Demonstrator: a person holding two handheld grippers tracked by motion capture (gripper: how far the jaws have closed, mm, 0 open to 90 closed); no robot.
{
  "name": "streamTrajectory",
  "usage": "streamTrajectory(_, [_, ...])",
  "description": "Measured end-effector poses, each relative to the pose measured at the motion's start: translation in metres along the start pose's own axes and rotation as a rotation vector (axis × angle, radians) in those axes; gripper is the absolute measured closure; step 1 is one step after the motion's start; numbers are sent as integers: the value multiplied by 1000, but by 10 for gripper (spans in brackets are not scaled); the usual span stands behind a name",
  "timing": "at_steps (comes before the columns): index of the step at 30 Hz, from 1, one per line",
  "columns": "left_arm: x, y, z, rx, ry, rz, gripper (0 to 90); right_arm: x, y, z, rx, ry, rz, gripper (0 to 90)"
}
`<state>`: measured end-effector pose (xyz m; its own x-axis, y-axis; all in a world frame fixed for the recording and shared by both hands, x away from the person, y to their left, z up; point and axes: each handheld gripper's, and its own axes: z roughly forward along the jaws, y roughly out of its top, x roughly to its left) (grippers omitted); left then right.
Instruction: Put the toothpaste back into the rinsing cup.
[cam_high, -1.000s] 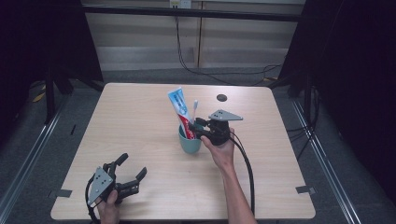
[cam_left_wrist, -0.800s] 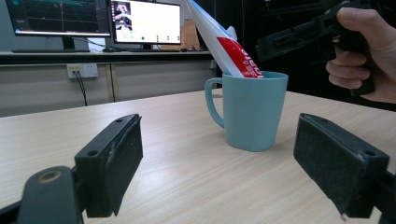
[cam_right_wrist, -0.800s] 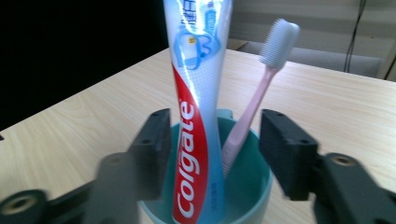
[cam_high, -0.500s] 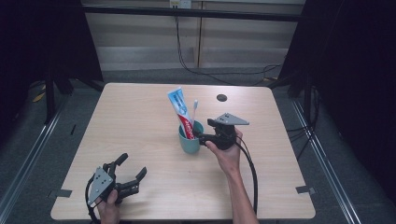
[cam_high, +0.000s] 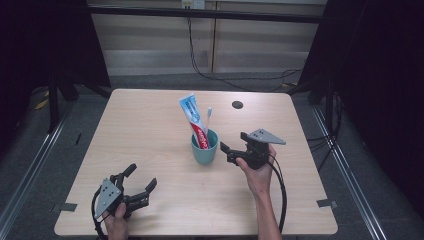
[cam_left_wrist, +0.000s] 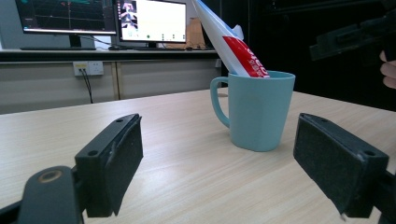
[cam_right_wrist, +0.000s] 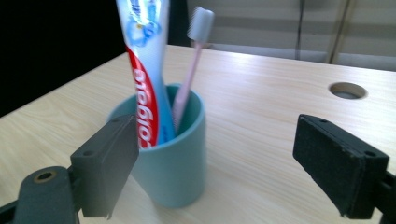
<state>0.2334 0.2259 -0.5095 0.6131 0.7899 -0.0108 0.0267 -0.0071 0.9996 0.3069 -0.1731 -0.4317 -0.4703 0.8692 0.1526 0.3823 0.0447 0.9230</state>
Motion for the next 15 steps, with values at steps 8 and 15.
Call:
streamTrajectory(8, [-1,0,1,0,22,2,157,-11,-11,-24,-16,-45,11,139])
streamTrajectory(15, [0,0,1,1,22,-1,157,-17,-32,-37,-5,-102,42,140])
